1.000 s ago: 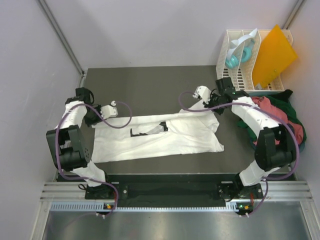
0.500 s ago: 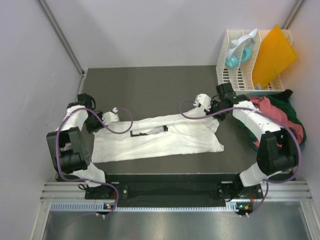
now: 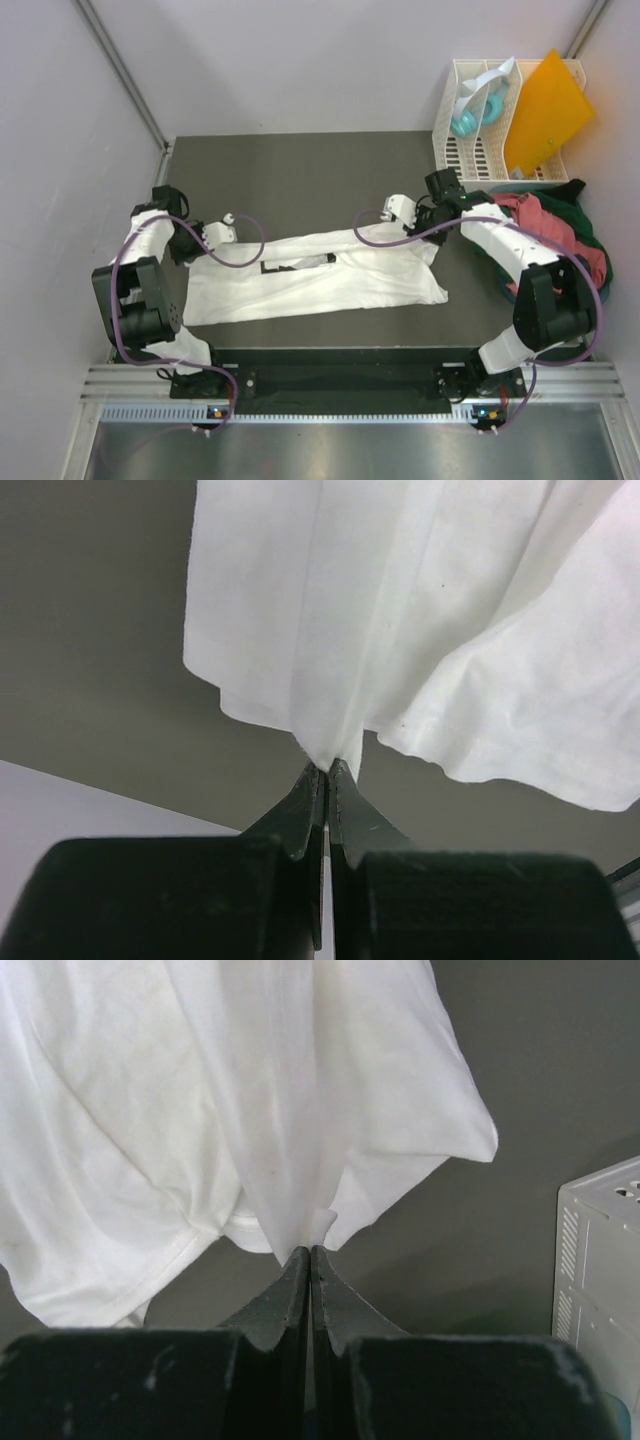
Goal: Fold and stack the t-shirts
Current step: Fold the other side of the tshirt into a rectangle
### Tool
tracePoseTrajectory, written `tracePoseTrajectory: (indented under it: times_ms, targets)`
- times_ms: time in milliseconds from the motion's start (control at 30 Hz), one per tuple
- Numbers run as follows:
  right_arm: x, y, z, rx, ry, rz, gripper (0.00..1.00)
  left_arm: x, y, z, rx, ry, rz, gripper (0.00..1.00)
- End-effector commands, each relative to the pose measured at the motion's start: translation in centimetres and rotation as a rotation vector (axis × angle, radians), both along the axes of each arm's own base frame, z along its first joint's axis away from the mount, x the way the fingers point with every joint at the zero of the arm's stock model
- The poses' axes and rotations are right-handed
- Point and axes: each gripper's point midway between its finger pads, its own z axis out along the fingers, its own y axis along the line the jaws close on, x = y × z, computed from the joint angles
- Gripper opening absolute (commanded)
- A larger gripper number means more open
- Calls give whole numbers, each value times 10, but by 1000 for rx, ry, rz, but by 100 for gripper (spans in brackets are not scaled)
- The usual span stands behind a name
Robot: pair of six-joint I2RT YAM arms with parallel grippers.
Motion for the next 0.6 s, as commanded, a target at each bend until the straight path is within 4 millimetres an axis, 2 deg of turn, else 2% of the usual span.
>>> tracePoseTrajectory:
  times_ms: [0, 567]
  targets:
    - [-9, 2, -4, -17, 17, 50, 0, -4, 0, 21, -8, -22, -9, 0]
    - [-27, -5, -10, -56, 66, 105, 0, -26, -3, 9, -1, 35, -38, 0]
